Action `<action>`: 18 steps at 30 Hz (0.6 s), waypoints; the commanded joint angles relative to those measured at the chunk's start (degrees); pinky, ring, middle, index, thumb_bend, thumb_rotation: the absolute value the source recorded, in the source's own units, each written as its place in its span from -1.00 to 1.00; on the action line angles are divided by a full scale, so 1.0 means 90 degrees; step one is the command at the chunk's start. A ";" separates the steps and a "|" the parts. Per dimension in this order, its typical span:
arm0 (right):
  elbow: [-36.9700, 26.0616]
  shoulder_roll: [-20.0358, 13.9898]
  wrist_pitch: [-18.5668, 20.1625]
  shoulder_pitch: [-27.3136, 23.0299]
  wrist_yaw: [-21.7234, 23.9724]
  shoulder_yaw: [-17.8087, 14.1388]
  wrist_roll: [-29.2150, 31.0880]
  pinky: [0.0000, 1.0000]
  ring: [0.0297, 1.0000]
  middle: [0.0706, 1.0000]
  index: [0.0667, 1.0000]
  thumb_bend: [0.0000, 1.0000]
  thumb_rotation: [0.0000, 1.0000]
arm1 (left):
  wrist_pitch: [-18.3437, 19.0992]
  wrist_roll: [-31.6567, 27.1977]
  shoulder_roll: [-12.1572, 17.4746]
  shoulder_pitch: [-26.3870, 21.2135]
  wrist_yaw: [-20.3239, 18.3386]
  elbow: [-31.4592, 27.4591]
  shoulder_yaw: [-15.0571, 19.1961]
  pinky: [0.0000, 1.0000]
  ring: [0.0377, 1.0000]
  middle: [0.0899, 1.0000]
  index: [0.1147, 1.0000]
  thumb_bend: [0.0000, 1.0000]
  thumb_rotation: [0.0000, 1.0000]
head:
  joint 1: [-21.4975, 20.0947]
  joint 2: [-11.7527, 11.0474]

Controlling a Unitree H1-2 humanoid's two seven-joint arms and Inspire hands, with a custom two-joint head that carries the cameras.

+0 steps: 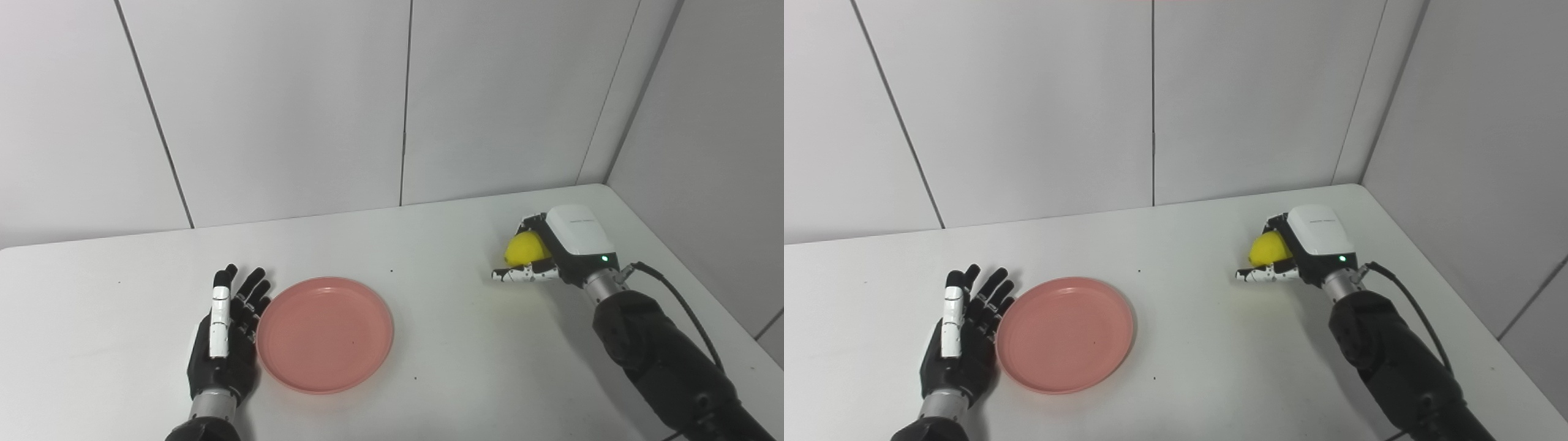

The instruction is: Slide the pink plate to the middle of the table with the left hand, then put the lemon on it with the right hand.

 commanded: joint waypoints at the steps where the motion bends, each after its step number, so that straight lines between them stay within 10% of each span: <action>1: -0.0234 -0.0164 -0.0185 -0.0323 0.0030 -0.0114 0.0054 -0.69 -0.65 -0.59 -0.52 0.24 0.03 | 0.0189 0.0102 -0.0107 0.0042 0.0120 -0.0032 -0.0052 0.86 0.74 0.65 0.87 0.45 0.47 | 0.0002 0.0002; 18: -0.0253 0.0723 -0.0097 -0.1137 0.0761 0.0583 -0.0295 -0.56 -0.51 -0.44 -0.33 0.22 0.06 | 0.0206 0.0252 -0.0328 0.0065 0.0329 -0.0051 -0.0203 0.83 0.71 0.64 0.85 0.43 0.47 | 0.0583 0.0010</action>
